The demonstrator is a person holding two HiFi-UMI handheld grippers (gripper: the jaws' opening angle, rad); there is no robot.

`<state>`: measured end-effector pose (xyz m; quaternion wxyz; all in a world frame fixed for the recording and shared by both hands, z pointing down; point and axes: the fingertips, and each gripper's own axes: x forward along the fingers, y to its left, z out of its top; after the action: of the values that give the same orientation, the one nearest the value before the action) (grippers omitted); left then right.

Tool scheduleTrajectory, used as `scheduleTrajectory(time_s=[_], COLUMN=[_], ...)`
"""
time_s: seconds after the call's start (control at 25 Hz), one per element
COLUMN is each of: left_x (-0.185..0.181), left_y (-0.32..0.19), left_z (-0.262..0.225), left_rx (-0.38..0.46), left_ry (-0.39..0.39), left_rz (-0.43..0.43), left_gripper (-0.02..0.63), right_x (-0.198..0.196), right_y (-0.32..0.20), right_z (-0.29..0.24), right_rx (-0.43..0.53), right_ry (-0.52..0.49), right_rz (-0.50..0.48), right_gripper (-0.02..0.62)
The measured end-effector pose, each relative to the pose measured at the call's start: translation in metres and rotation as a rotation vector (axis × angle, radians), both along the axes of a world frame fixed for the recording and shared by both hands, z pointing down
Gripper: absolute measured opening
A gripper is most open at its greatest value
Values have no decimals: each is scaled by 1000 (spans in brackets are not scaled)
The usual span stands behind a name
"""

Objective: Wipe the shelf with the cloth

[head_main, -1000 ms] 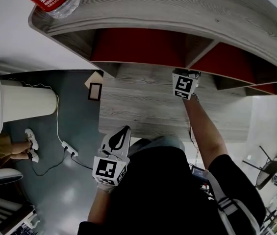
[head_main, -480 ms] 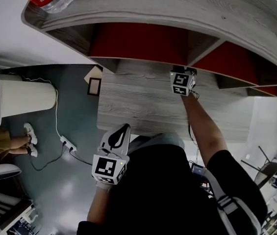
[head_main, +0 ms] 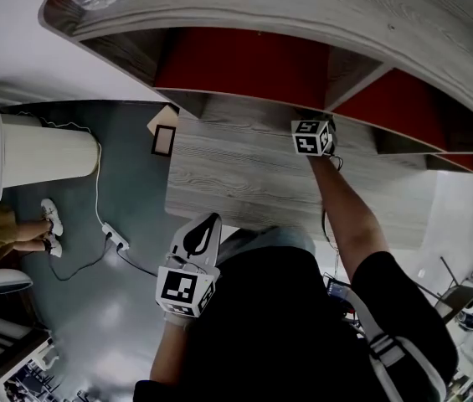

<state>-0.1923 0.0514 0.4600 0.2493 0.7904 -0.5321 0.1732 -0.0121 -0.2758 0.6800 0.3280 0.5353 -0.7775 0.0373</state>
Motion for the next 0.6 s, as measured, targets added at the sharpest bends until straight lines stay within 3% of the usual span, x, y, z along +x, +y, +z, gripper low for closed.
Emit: scheduleTrajectory(time_s=[0.28, 0.6], left_x=[12, 38], left_y=[-1, -3], left_z=[2, 4], left_rx=[-6, -12], left_ry=[-3, -7], left_rz=[19, 85], left_gripper=[6, 6], right_x=[52, 135], right_y=[3, 5], right_z=[28, 24], right_rx=[-135, -114], right_ry=[-25, -10], right_rz=[117, 234], right_gripper=[118, 120])
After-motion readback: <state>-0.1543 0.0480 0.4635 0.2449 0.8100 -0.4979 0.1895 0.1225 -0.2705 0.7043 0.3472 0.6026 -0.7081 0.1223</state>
